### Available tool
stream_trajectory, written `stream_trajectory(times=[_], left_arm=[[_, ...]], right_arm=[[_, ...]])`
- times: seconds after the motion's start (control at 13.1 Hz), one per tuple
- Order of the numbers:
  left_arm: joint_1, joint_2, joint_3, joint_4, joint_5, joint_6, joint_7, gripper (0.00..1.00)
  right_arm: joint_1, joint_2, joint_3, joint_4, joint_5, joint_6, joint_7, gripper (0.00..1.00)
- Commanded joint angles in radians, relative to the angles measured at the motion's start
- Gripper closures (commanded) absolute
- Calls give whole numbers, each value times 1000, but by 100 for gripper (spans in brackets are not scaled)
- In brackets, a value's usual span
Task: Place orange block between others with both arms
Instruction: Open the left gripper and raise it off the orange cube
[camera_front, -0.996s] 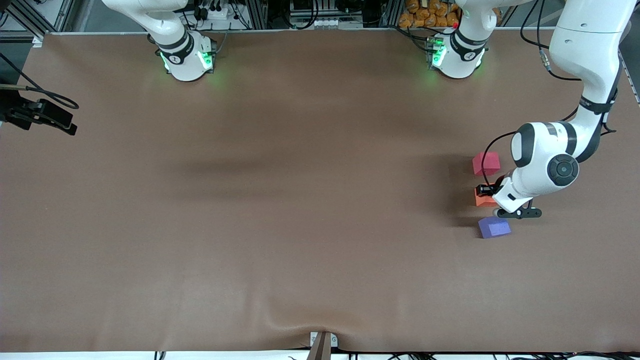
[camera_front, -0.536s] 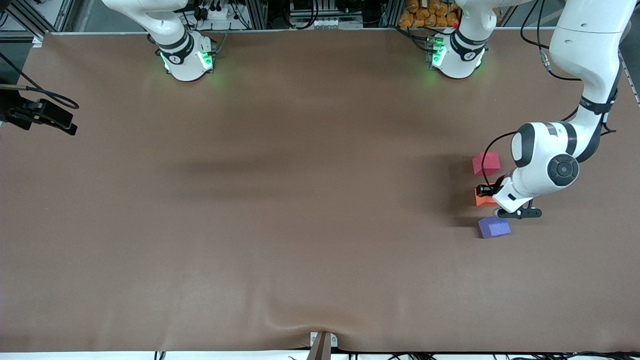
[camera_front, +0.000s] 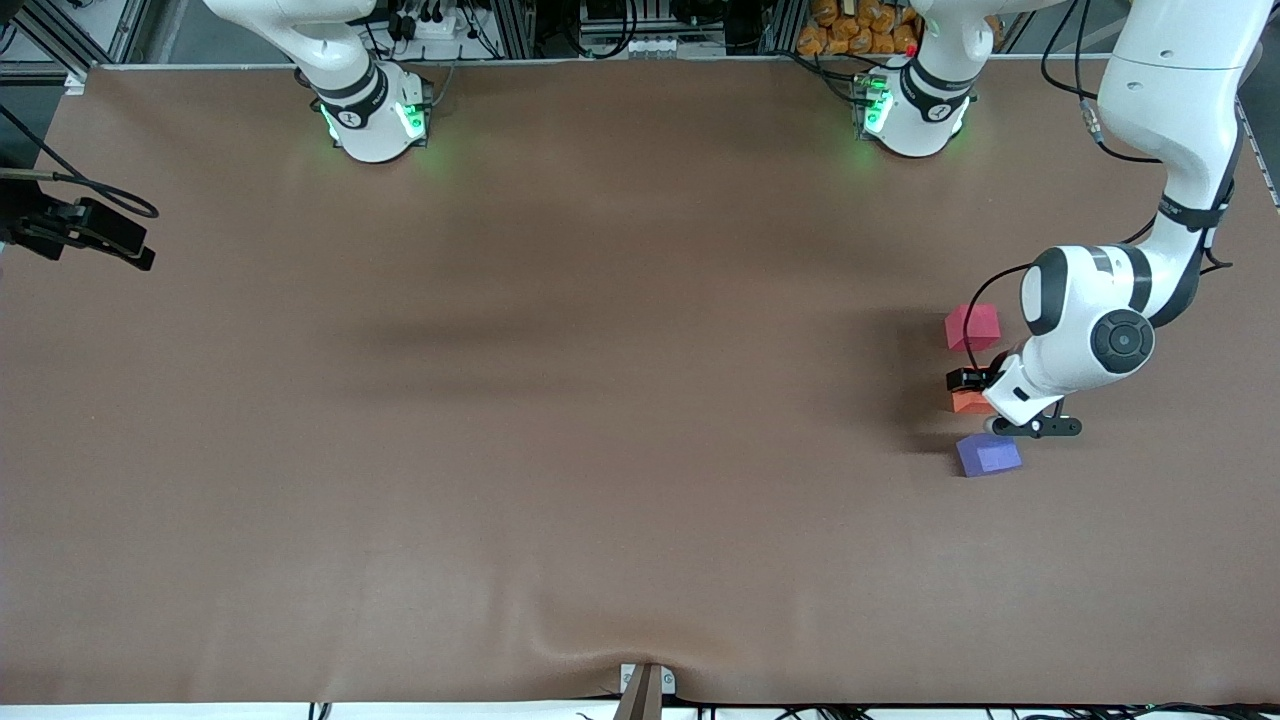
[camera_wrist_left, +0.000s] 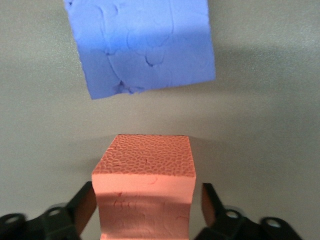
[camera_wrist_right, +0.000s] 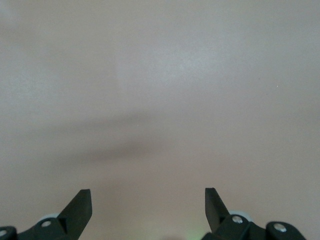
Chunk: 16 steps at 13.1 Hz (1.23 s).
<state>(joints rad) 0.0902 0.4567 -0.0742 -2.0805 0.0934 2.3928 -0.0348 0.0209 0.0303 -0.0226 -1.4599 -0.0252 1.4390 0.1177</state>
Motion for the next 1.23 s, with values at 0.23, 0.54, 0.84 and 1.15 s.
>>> stream_trajectory(times=[0.23, 0.54, 0.84, 1.15], left_arm=[[11, -62, -9, 33, 22, -27, 13, 0], [6, -170, -18, 124, 11, -184, 15, 0], [5, -246, -42, 323, -23, -465, 15, 0], [3, -256, -39, 624, -55, -800, 10, 0]], right_arm=[[5, 0, 4, 6, -21, -8, 19, 0], [5, 0, 4, 6, -21, -9, 19, 0], [7, 2, 4, 4, -21, -9, 19, 0], [10, 2, 4, 4, -21, -9, 19, 0]])
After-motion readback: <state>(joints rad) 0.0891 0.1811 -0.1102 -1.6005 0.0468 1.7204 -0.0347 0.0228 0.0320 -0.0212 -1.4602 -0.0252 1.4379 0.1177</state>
